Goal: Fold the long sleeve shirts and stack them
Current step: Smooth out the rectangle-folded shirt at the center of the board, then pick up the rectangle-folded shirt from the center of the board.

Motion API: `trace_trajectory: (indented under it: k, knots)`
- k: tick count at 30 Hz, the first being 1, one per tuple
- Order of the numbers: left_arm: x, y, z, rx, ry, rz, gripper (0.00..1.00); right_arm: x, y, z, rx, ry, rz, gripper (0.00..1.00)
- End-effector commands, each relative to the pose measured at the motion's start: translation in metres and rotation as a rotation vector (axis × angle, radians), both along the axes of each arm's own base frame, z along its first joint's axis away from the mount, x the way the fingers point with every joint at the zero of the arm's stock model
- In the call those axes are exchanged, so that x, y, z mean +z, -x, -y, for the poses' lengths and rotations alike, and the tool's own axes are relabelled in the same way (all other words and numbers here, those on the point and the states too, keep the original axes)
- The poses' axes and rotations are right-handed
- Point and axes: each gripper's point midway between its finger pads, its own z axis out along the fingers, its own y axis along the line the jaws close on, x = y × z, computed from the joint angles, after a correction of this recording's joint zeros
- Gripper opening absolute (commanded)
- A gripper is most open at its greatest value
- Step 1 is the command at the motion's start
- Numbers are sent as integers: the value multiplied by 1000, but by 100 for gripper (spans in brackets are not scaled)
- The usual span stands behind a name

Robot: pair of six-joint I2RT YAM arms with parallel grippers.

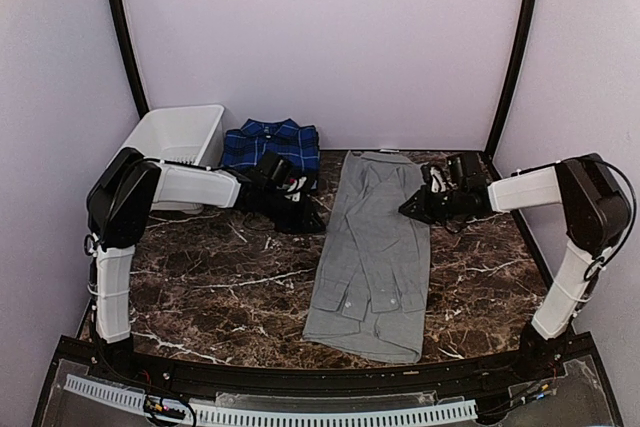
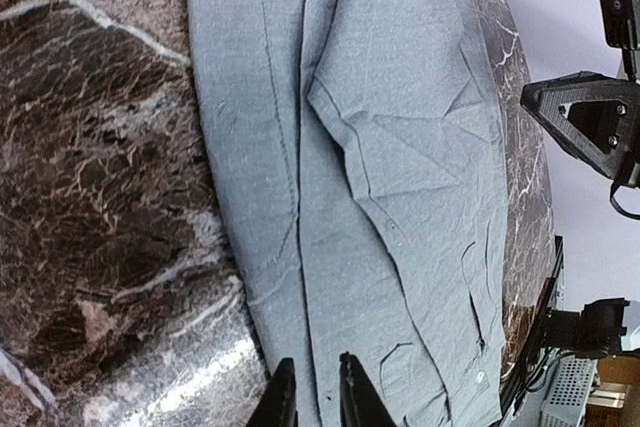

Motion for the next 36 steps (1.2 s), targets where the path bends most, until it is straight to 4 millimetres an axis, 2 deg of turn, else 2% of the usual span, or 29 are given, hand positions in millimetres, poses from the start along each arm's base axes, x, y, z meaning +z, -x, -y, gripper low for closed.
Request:
trace_trajectory:
  k: [1, 5, 8, 9, 14, 19, 22, 26, 36]
  knots:
    - [18, 20, -8, -17, 24, -27, 15, -29, 24, 3, -3, 43, -59, 16]
    - [19, 38, -12, -36, 30, -48, 15, -56, 40, 11, -14, 72, -121, 15]
    - [12, 60, -17, -65, 18, -79, 15, -63, 55, 15, -11, 86, -143, 15]
    - [16, 65, -18, -74, 25, -78, 15, -62, 60, 17, -9, 92, -147, 15]
    - [3, 102, -27, -123, 5, -133, 16, -41, 86, 13, 14, 110, -131, 17]
    - [-6, 137, -30, -180, -25, -165, 21, -35, 136, 9, 38, 136, -180, 21]
    - [-11, 147, -34, -187, -46, -185, 24, -37, 168, 16, 22, 144, -217, 24]
    - [-16, 154, -37, -190, -58, -208, 28, -34, 199, 21, -16, 116, -251, 29]
    - [-28, 166, -34, -218, -72, -258, 31, -35, 240, 32, -87, 24, -318, 31]
